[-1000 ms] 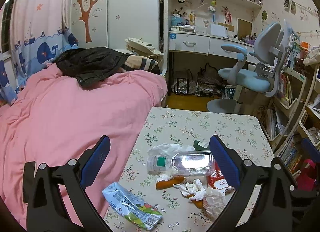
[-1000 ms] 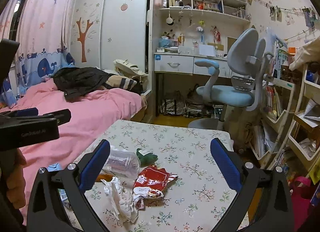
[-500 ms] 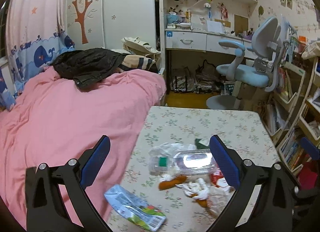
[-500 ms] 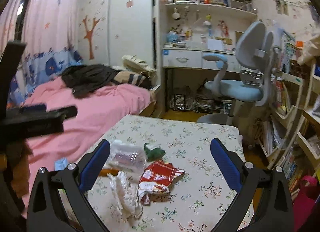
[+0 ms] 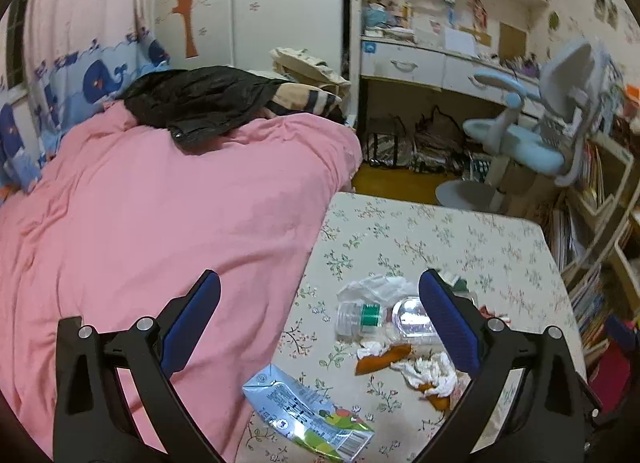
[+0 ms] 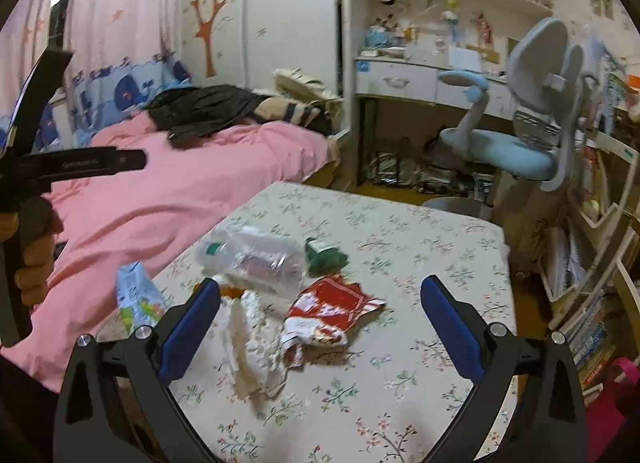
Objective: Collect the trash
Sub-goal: 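Grasp the blue milk carton with the left gripper while the right gripper grasps white tissue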
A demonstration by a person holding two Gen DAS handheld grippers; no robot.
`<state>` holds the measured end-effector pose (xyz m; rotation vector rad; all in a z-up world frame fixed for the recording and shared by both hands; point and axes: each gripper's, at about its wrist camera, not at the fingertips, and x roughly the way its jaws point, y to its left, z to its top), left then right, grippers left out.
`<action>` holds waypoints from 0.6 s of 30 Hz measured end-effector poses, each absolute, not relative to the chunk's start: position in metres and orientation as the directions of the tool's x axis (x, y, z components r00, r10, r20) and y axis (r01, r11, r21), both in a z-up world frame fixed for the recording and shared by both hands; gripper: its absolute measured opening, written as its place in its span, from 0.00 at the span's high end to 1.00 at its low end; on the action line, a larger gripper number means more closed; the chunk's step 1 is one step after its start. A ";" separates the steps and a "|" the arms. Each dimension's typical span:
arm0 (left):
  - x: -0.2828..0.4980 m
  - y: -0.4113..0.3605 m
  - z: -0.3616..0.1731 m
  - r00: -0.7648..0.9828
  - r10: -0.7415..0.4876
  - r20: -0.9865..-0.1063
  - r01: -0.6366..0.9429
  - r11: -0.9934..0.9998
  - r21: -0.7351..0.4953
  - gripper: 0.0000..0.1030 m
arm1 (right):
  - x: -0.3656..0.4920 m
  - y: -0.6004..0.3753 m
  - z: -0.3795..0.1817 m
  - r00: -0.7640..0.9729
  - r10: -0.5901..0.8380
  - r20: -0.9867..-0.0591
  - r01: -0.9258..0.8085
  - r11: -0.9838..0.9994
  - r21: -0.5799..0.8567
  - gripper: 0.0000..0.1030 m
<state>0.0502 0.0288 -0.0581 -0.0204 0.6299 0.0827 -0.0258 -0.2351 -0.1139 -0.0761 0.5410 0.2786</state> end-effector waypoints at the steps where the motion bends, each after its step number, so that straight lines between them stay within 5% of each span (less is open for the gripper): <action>1: 0.050 0.027 -0.059 0.804 0.072 -0.591 -0.080 0.997 0.013 0.07 | -0.026 -0.231 -0.116 0.809 0.255 -0.529 -0.303 0.953 -0.003 0.07; 8: 0.048 0.021 -0.069 0.782 0.091 -0.616 -0.082 0.996 0.044 0.07 | -0.030 -0.202 -0.130 0.741 0.309 -0.596 -0.405 0.914 -0.031 0.09; 12: 0.046 0.021 -0.075 0.766 0.094 -0.637 -0.076 0.996 0.055 0.07 | -0.022 -0.192 -0.145 0.687 0.306 -0.660 -0.428 0.903 -0.027 0.26; 18: 0.026 0.029 -0.084 0.735 0.102 -0.670 -0.079 0.995 0.064 0.07 | -0.012 -0.184 -0.163 0.631 0.312 -0.710 -0.435 0.900 0.010 0.34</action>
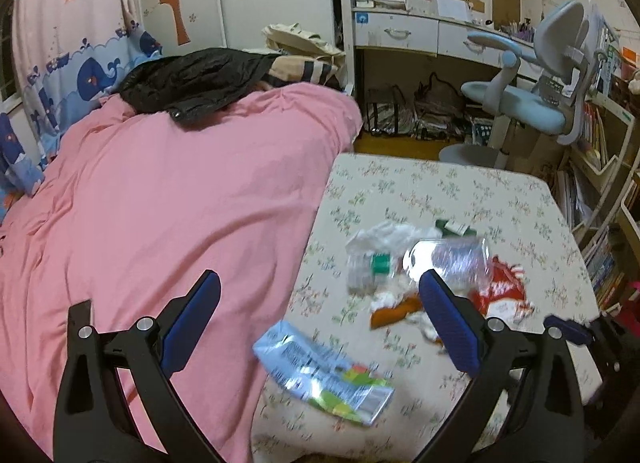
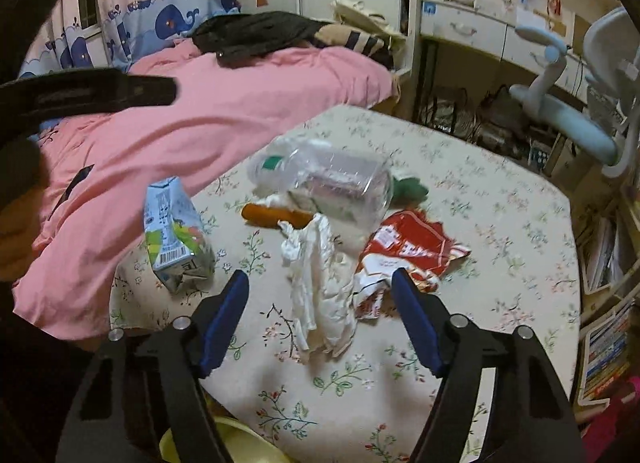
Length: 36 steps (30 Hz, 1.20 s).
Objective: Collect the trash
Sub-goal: 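Grasp the blue milk carton with the left gripper while the right gripper grasps white tissue, then carry the milk carton and tissue down to the yellow bin with both grippers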
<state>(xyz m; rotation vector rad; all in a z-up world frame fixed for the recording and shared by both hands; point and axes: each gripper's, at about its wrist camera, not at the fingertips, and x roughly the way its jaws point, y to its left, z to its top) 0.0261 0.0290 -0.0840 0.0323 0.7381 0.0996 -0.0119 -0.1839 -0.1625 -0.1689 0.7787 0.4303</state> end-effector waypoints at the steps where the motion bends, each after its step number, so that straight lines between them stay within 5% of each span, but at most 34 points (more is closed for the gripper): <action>1: 0.021 0.033 -0.089 0.719 0.102 -0.688 -0.093 0.994 0.050 0.07 | -0.011 -0.181 -0.165 0.622 0.314 -0.717 -0.440 0.898 0.011 0.36; 7: 0.011 0.051 -0.127 0.601 0.052 -0.798 -0.168 0.984 -0.062 0.07 | -0.003 -0.173 -0.181 0.574 0.314 -0.756 -0.442 0.896 0.037 0.58; 9: 0.011 0.057 -0.139 0.566 0.019 -0.824 -0.192 0.975 -0.109 0.07 | 0.000 -0.173 -0.188 0.548 0.318 -0.774 -0.440 0.896 0.057 0.77; 11: 0.013 0.065 -0.155 0.516 -0.020 -0.856 -0.232 0.959 -0.162 0.07 | 0.000 -0.179 -0.192 0.523 0.341 -0.781 -0.435 0.895 0.099 0.85; 15: 0.024 0.072 -0.183 0.460 -0.086 -0.884 -0.289 0.926 -0.241 0.07 | -0.004 -0.197 -0.185 0.521 0.391 -0.759 -0.413 0.894 0.177 0.87; 22: 0.050 0.043 -0.207 0.420 -0.013 -0.907 -0.264 0.955 -0.136 0.17 | -0.004 -0.240 -0.176 0.516 0.482 -0.708 -0.340 0.874 0.348 0.88; 29: 0.055 0.021 -0.190 0.515 -0.009 -0.857 -0.138 0.986 -0.094 0.57 | 0.000 -0.276 -0.172 0.537 0.541 -0.647 -0.278 0.838 0.469 0.87; 36: 0.049 0.004 -0.188 0.526 -0.083 -0.847 -0.041 0.992 -0.122 0.57 | -0.002 -0.287 -0.162 0.546 0.603 -0.581 -0.285 0.786 0.548 0.88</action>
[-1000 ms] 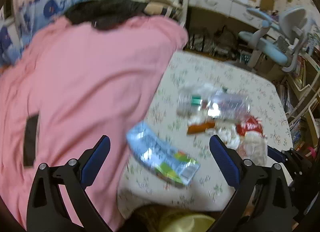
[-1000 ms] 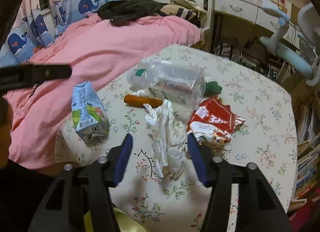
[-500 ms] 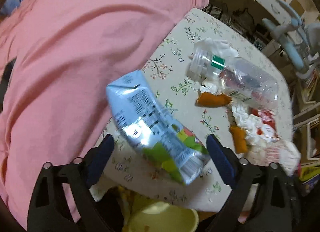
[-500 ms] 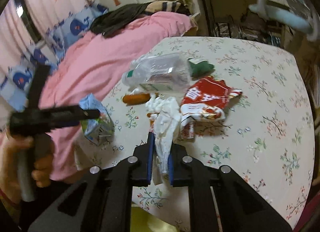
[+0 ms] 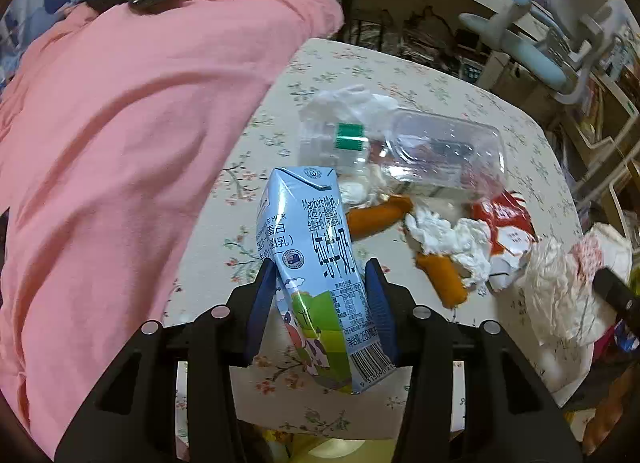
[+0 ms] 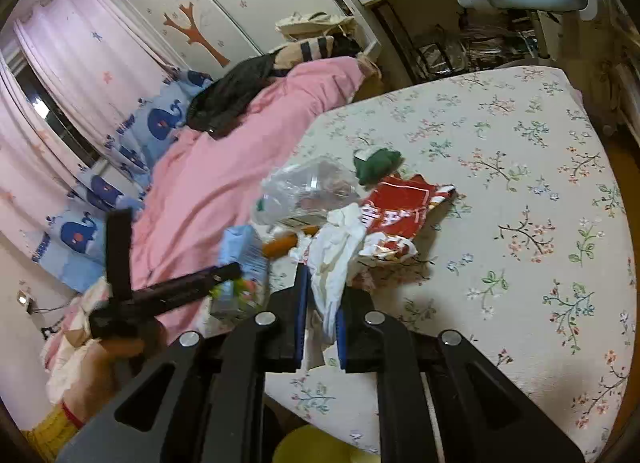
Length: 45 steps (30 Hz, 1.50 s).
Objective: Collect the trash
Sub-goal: 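Carry the milk carton and tissue down to the yellow bin with both grippers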
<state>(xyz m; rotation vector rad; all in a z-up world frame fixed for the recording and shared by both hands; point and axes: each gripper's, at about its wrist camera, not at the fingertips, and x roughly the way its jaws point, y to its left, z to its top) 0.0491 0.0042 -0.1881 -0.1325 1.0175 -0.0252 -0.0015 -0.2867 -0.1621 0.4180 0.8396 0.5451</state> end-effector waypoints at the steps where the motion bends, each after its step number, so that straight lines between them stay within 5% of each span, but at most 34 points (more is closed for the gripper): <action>1: 0.047 0.003 -0.188 0.527 -0.087 -0.845 -0.035 0.992 -0.124 0.57 | -0.002 -0.286 -0.161 0.549 0.602 -0.580 -0.288 0.787 0.545 0.88; 20: -0.025 -0.007 -0.139 0.633 -0.178 -0.754 0.095 0.984 -0.152 0.60 | -0.049 -0.272 -0.149 0.520 0.641 -0.565 -0.396 0.767 0.505 0.87; 37: -0.142 -0.020 -0.154 0.583 -0.173 -0.793 0.160 0.982 -0.097 0.59 | -0.164 -0.228 -0.230 0.305 0.610 -0.732 -0.329 0.788 0.520 0.84; 45: -0.169 -0.028 -0.171 0.545 -0.169 -0.822 0.173 0.981 -0.087 0.59 | -0.178 -0.225 -0.244 0.343 0.529 -0.776 -0.269 0.847 0.459 0.55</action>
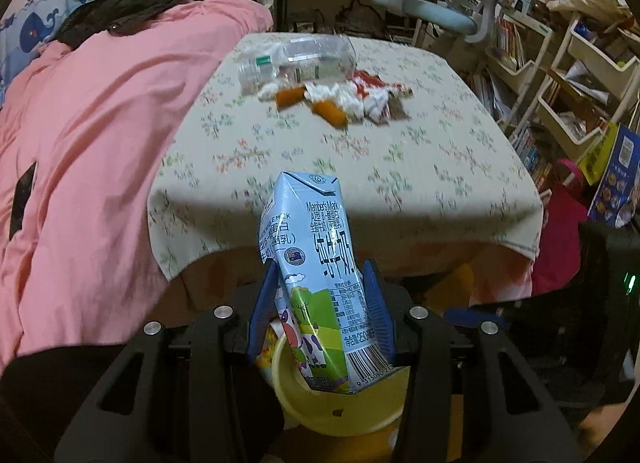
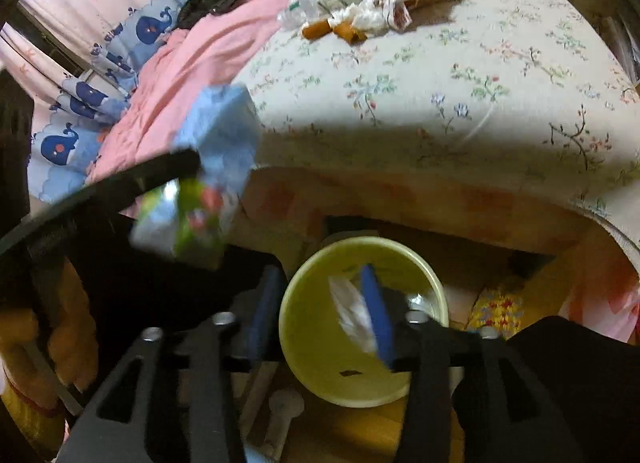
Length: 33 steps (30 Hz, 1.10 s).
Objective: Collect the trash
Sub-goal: 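Carry the milk carton and tissue down to the yellow bin with both grippers, then open both grippers over the yellow bin to drop the trash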
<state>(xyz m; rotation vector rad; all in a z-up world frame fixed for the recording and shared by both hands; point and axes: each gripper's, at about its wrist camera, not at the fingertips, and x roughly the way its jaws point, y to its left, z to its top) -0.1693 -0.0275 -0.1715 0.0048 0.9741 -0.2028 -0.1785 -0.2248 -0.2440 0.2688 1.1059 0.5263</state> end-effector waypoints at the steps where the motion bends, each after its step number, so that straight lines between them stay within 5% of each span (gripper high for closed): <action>1: -0.174 -0.030 -0.174 0.535 -0.171 -0.827 0.180 0.980 -0.086 0.59 | -0.179 -0.227 -0.242 0.360 0.523 -0.772 -0.266 0.851 0.453 0.55; 17: -0.208 -0.062 -0.217 0.391 -0.181 -0.903 0.268 0.960 -0.076 0.57 | -0.179 -0.241 -0.207 0.630 0.385 -0.675 -0.206 0.920 0.333 0.38; 21: -0.211 -0.063 -0.218 0.398 -0.158 -0.904 0.267 0.962 -0.051 0.43 | -0.180 -0.242 -0.205 0.645 0.365 -0.671 -0.193 0.928 0.318 0.37; 33: -0.214 -0.059 -0.200 0.488 -0.112 -0.865 0.232 0.973 0.005 0.30 | -0.183 -0.244 -0.203 0.666 0.340 -0.664 -0.178 0.937 0.300 0.35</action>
